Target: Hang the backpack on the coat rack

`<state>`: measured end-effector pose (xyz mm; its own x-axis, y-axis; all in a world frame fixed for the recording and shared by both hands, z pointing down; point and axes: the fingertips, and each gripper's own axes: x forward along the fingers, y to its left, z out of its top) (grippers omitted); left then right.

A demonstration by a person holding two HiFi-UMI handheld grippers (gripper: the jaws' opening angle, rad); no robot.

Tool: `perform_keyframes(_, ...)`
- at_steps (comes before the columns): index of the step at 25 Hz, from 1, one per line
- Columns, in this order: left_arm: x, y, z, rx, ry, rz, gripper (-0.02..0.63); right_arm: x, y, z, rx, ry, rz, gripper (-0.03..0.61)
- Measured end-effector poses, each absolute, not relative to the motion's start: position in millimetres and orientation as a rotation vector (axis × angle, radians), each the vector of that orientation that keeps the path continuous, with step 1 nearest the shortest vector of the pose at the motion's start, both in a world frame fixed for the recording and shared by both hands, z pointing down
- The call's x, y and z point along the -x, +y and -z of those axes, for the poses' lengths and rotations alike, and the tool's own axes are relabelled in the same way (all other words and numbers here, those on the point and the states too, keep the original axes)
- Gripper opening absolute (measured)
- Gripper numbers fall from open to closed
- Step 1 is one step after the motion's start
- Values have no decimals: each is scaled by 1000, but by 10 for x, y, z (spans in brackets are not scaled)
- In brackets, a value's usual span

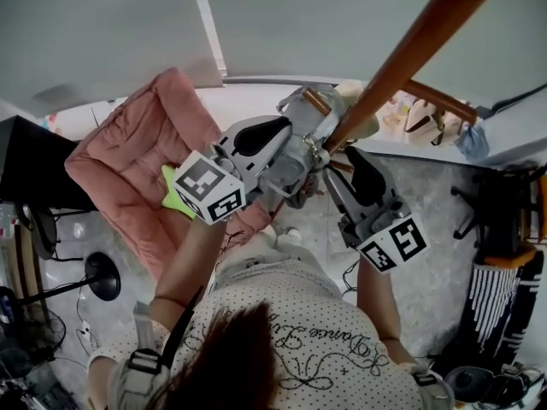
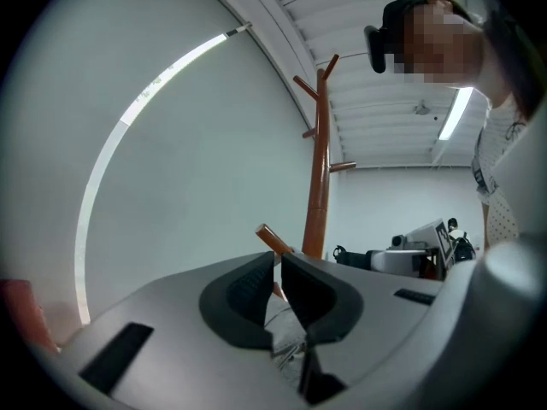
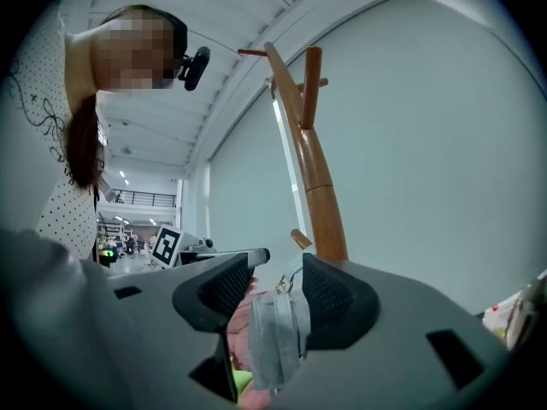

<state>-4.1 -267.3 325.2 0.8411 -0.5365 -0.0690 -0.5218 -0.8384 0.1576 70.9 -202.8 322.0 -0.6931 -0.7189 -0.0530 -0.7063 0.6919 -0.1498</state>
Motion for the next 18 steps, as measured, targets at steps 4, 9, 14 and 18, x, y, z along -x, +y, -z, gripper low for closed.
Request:
perform_keyframes(4,155,-2681,-3127,-2868,-960,226,20,-761,-2029,-3167,1219,2790,101,187)
perform_keyframes(9,299,-2642,-3053,-2860,-1081,227,10,-793,-2018,-3100,1241,2778,62,156)
perform_keyframes(14,474,-2562,-3004,-2839,-1208,263,5,-862,-2012,-3063,1287,2772,22,121)
perform_keyframes(18,556,-2523,-2963,-2792,-1210,293,5,-1012,-2104,-3063,1373,2720,39,47)
